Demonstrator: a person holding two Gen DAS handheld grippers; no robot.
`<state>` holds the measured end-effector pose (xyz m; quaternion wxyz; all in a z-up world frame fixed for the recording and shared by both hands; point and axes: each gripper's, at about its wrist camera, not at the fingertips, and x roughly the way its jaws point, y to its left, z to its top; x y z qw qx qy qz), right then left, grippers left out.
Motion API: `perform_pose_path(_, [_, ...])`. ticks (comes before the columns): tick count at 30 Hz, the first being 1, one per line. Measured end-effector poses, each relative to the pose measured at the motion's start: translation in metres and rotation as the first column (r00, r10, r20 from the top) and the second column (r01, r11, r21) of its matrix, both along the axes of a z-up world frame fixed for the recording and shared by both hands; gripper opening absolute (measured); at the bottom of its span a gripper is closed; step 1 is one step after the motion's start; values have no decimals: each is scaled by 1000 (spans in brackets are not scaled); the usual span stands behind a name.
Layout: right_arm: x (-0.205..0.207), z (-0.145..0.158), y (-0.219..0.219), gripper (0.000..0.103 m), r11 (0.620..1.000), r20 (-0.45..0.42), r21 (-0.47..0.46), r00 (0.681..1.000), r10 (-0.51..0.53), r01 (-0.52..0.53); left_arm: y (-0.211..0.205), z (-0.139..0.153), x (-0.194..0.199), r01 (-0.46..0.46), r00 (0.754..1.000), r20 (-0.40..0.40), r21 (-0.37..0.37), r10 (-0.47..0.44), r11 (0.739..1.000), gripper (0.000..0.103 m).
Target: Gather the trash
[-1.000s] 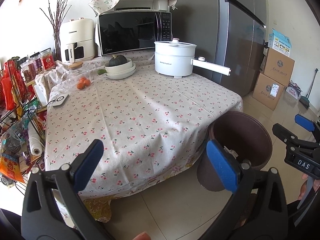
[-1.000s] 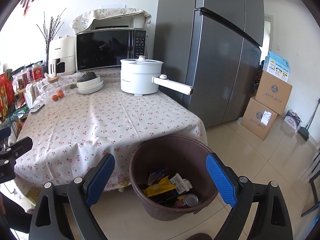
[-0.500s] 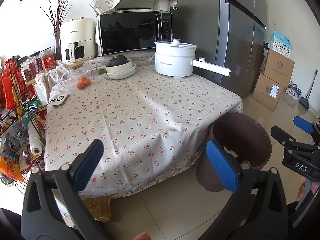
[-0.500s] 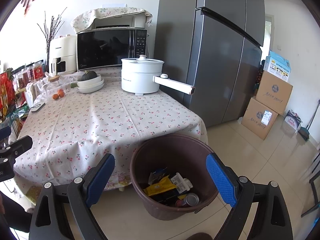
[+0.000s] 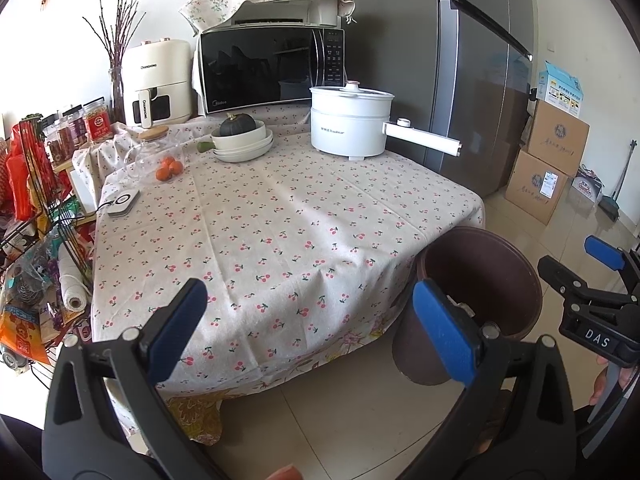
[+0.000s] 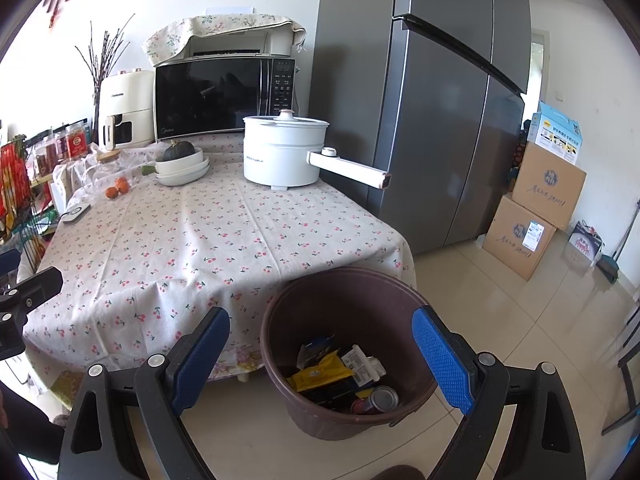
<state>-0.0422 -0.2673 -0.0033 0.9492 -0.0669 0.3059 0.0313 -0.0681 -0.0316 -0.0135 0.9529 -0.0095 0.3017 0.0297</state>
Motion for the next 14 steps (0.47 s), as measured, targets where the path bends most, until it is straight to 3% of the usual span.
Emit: perform_pose_path(14, [-1, 1, 2, 94, 1000, 4, -3, 1000, 6, -6, -2, 0, -1, 15, 1000, -12, -16, -15, 1000, 102])
